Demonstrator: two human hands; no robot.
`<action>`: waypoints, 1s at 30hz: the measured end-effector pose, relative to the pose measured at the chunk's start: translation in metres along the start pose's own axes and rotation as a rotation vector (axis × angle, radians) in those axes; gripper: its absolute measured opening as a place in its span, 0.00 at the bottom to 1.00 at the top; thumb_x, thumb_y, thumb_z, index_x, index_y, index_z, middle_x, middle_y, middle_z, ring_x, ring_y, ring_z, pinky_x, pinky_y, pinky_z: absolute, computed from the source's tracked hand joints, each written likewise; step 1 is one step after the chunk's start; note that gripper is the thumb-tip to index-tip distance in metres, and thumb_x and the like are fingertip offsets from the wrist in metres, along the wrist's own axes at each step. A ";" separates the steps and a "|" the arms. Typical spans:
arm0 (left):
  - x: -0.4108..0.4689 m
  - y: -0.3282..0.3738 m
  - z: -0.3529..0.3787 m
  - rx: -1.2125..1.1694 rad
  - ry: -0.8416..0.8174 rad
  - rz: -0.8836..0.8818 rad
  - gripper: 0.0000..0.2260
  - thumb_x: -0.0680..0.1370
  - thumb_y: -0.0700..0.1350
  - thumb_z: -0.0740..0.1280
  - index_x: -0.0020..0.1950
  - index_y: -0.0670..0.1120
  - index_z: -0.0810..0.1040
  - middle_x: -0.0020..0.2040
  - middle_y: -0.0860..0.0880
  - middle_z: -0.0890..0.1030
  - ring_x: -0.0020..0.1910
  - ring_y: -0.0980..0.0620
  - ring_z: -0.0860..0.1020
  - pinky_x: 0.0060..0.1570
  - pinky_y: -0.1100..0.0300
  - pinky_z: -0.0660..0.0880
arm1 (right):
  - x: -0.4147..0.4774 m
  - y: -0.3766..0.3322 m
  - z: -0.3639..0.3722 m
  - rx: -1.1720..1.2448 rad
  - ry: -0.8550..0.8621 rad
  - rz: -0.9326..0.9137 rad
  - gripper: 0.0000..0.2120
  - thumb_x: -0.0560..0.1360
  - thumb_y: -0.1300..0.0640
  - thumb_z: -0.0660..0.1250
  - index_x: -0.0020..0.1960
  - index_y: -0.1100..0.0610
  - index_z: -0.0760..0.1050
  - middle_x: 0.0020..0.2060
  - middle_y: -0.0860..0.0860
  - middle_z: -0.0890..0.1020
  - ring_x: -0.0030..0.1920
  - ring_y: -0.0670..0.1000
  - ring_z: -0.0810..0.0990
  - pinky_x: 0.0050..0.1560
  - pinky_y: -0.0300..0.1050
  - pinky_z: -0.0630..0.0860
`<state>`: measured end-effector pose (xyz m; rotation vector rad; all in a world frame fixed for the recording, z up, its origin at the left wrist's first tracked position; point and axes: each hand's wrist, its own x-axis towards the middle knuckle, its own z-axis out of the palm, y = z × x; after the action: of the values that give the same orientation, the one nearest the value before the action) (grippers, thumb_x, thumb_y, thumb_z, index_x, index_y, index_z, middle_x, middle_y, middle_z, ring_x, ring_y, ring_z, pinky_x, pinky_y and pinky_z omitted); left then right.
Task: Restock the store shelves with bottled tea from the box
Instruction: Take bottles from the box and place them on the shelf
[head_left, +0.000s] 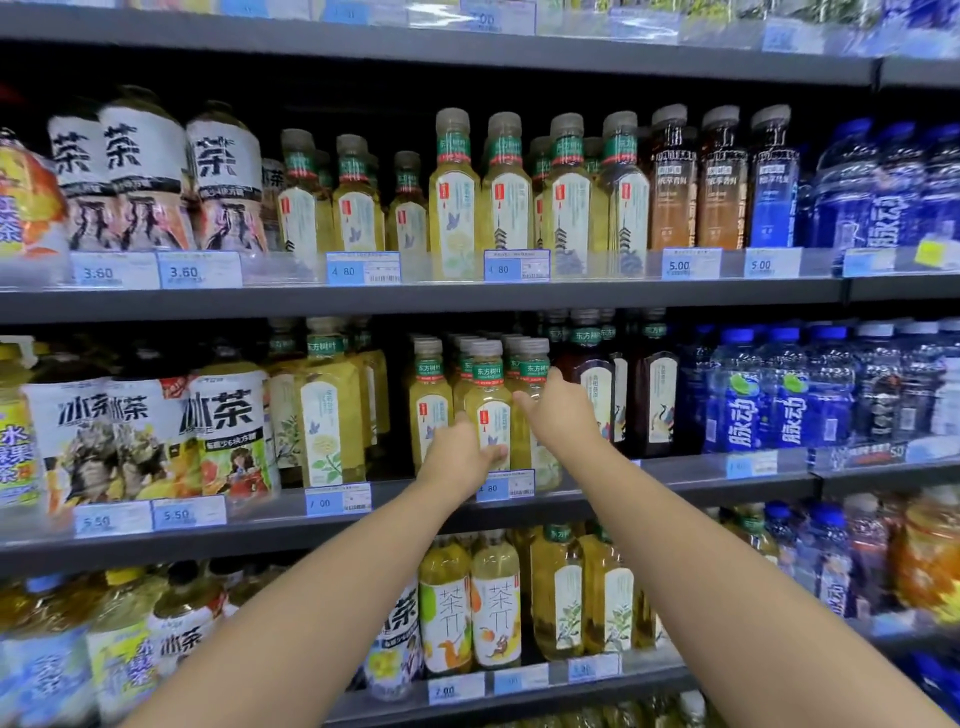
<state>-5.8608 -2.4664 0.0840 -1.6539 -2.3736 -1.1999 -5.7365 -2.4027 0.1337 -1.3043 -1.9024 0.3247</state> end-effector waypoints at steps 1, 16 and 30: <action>-0.002 0.000 0.000 0.006 0.002 -0.002 0.22 0.77 0.55 0.72 0.64 0.46 0.70 0.56 0.46 0.80 0.52 0.47 0.81 0.48 0.50 0.82 | -0.003 0.000 -0.001 0.007 -0.009 0.010 0.29 0.79 0.46 0.65 0.72 0.60 0.63 0.58 0.61 0.78 0.53 0.60 0.80 0.44 0.49 0.76; -0.154 -0.057 0.016 0.283 0.158 0.394 0.10 0.82 0.46 0.62 0.59 0.47 0.79 0.54 0.48 0.80 0.53 0.45 0.78 0.49 0.50 0.75 | -0.166 0.064 0.039 -0.049 -0.068 -0.155 0.14 0.80 0.50 0.62 0.62 0.56 0.75 0.57 0.53 0.77 0.54 0.55 0.79 0.52 0.50 0.76; -0.361 -0.273 0.194 0.443 -0.200 0.301 0.03 0.71 0.44 0.74 0.43 0.48 0.83 0.43 0.48 0.81 0.42 0.45 0.81 0.39 0.53 0.77 | -0.410 0.247 0.256 -0.132 -0.728 0.123 0.17 0.81 0.55 0.61 0.65 0.63 0.74 0.60 0.61 0.77 0.60 0.62 0.76 0.55 0.50 0.74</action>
<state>-5.8439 -2.6809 -0.3590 -1.9368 -2.1643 -0.4402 -5.6913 -2.5977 -0.3705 -1.5245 -2.4699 0.8398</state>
